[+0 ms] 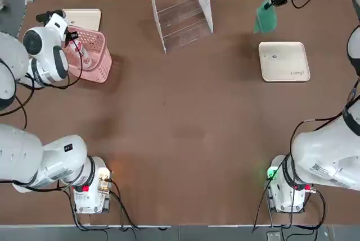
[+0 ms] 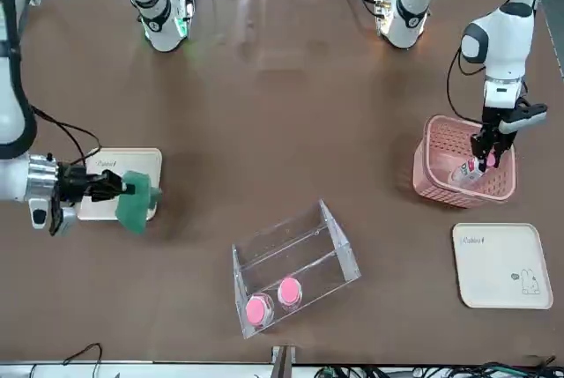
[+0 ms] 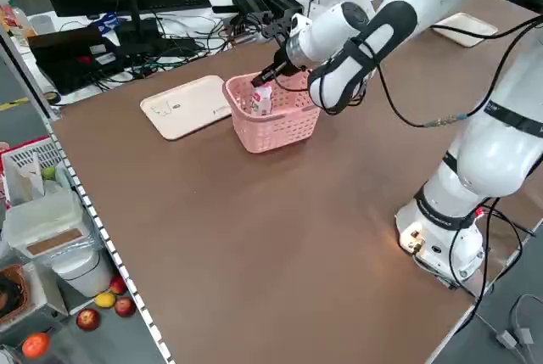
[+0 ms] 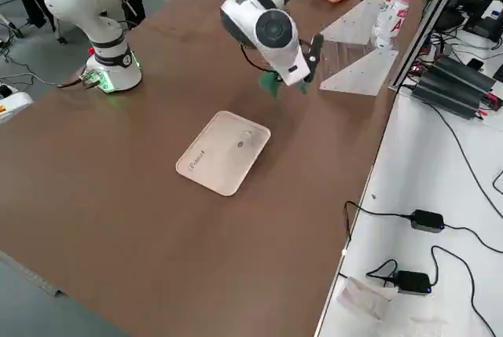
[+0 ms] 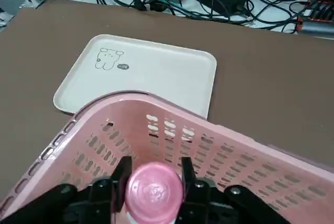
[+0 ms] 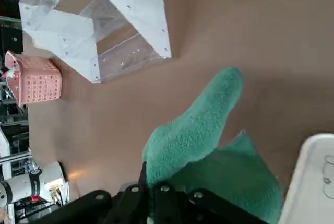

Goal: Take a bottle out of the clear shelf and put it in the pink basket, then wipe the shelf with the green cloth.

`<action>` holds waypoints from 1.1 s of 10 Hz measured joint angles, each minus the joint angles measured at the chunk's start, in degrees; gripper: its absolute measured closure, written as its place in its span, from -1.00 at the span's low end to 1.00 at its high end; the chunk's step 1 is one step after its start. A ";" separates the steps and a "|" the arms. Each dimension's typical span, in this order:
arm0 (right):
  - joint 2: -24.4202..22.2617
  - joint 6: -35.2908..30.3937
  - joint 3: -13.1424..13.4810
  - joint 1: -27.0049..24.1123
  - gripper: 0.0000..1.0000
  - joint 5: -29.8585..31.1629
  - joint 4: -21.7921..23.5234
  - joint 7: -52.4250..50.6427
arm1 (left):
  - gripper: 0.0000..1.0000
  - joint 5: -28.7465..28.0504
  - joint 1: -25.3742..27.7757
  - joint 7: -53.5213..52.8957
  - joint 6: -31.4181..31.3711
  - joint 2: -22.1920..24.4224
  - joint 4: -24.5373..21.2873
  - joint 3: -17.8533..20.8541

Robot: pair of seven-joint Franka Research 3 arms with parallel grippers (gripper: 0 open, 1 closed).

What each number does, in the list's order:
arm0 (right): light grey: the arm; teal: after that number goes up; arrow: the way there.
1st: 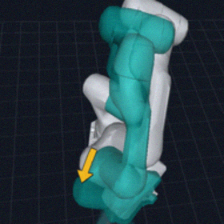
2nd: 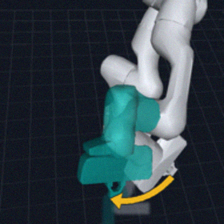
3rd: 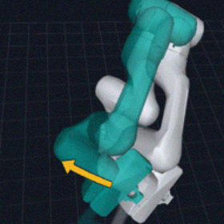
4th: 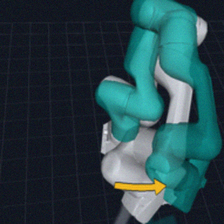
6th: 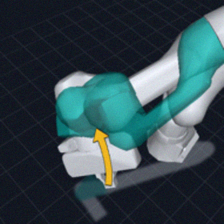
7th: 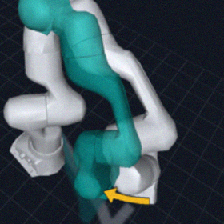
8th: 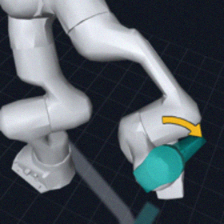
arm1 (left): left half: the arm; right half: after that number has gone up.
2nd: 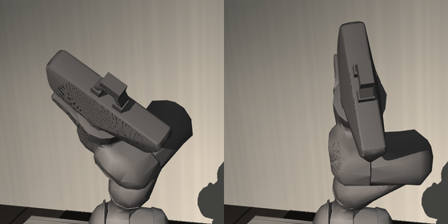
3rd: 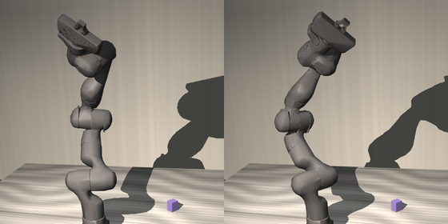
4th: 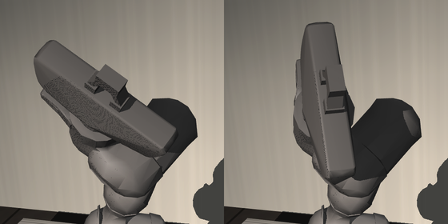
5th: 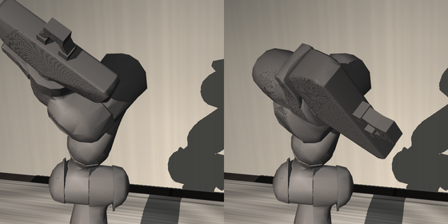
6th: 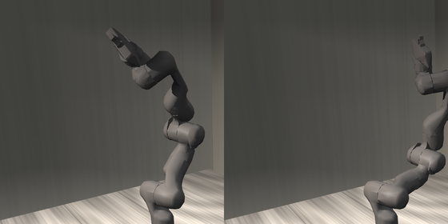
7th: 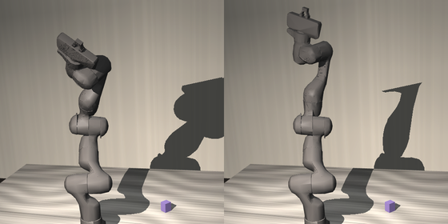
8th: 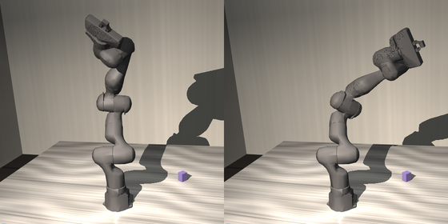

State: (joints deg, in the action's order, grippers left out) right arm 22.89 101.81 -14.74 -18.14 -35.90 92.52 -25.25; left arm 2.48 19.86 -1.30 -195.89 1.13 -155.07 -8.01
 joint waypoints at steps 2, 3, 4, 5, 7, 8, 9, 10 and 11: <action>-2.27 0.87 2.93 6.03 0.92 0.01 -1.83 6.72 | 0.14 0.00 0.13 -0.28 0.00 -0.21 0.05 0.00; -3.49 1.00 5.04 8.95 0.92 0.06 -2.10 9.36 | 0.14 0.00 0.14 -0.38 0.00 -0.28 0.13 0.00; -4.61 1.73 7.02 11.74 0.92 0.10 -2.13 11.83 | 0.11 0.00 0.14 -0.41 0.00 -0.28 0.26 -0.01; -5.46 3.54 8.11 13.99 0.92 0.14 -2.13 14.22 | -0.02 0.00 0.16 -0.41 -0.35 -0.21 0.72 -0.01; -6.83 9.21 8.58 18.49 0.92 0.19 -2.08 18.69 | -0.32 0.00 0.16 -0.45 -0.41 -0.06 1.47 -0.08; -7.38 12.69 8.64 21.11 0.92 0.24 -1.82 20.12 | -0.37 -0.01 0.15 -0.46 -0.49 -0.03 1.66 -0.13; -7.76 16.21 8.65 23.53 0.92 0.27 -1.14 20.78 | -0.67 -0.01 0.15 -0.47 -0.58 0.19 1.93 -0.15; -8.03 19.20 8.68 25.50 0.92 0.30 -0.19 21.02 | -0.93 -0.01 0.15 -0.48 -0.56 0.70 2.13 -0.16; -8.26 21.63 8.71 27.24 0.92 0.32 0.83 21.06 | -1.00 -0.02 0.14 -0.49 0.50 1.39 2.57 -0.28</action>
State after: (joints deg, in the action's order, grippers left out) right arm 14.63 123.44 -6.03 9.10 -35.58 93.35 -4.19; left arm 2.45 20.00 -1.79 -195.40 2.52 -152.50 -8.29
